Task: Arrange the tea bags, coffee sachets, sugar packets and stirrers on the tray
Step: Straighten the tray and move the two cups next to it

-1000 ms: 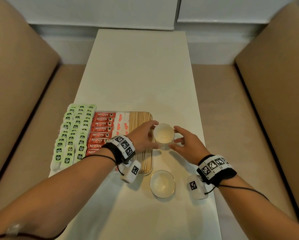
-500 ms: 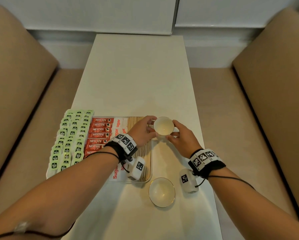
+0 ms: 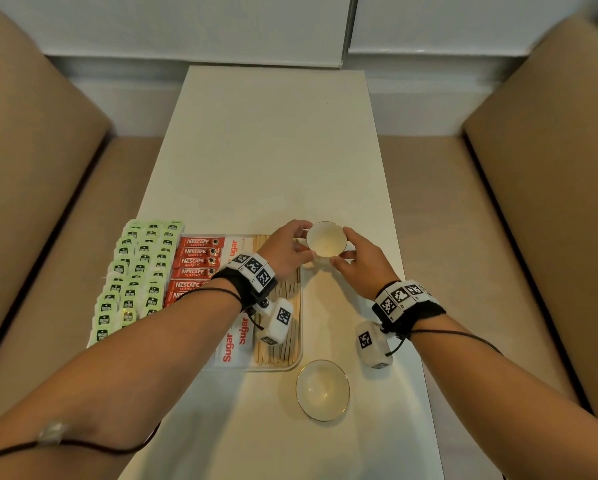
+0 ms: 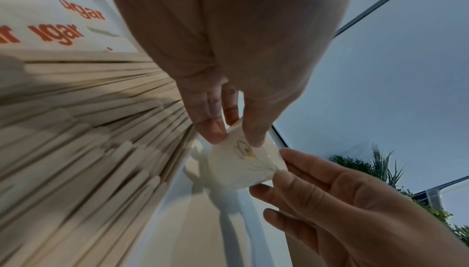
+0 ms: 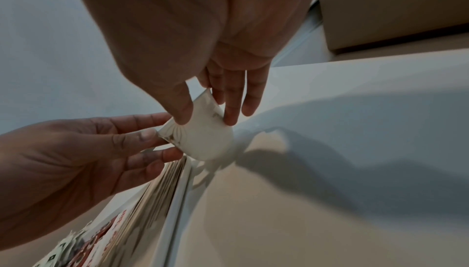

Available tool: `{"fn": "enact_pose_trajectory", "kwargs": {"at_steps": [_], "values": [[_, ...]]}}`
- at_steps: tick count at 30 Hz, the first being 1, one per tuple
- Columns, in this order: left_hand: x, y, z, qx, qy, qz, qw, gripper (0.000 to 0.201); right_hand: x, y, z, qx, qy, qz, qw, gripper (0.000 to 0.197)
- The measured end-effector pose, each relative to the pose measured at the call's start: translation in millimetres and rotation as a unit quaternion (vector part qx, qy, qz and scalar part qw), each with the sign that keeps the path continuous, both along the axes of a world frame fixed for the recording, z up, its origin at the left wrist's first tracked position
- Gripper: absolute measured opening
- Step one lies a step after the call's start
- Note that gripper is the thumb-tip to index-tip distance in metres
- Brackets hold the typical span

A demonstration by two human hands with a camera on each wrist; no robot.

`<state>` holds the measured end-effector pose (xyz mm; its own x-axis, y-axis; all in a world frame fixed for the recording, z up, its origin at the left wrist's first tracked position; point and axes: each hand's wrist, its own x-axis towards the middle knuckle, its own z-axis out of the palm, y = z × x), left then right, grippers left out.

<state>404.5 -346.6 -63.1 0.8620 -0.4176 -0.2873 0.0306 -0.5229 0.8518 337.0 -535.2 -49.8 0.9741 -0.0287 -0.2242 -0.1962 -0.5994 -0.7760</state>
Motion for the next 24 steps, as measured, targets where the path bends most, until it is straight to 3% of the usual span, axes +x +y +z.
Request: {"fn": "enact_pose_trajectory", "kwargs": {"at_steps": [4, 7, 11, 18, 24], "values": [[-2, -1, -1, -0.005, 0.002, 0.006, 1.0, 0.064, -2, 0, 3, 0.007, 0.008, -0.001, 1.0, 0.054], [-5, 4, 3, 0.008, -0.002, 0.022, 1.0, 0.07, -6, -4, 5, -0.008, 0.036, -0.006, 0.999, 0.069], [-10, 21, 16, 0.018, -0.02, 0.044, 0.999, 0.055, -22, -12, 9, -0.017, 0.027, -0.008, 0.999, 0.066], [-53, 59, 49, 0.062, -0.043, -0.048, 0.996, 0.037, -73, -10, 29, -0.048, 0.004, 0.082, 0.995, 0.049], [-120, 70, 63, 0.074, -0.035, -0.124, 0.989, 0.048, -129, 1, 46, -0.047, -0.01, 0.125, 0.991, 0.048]]}}
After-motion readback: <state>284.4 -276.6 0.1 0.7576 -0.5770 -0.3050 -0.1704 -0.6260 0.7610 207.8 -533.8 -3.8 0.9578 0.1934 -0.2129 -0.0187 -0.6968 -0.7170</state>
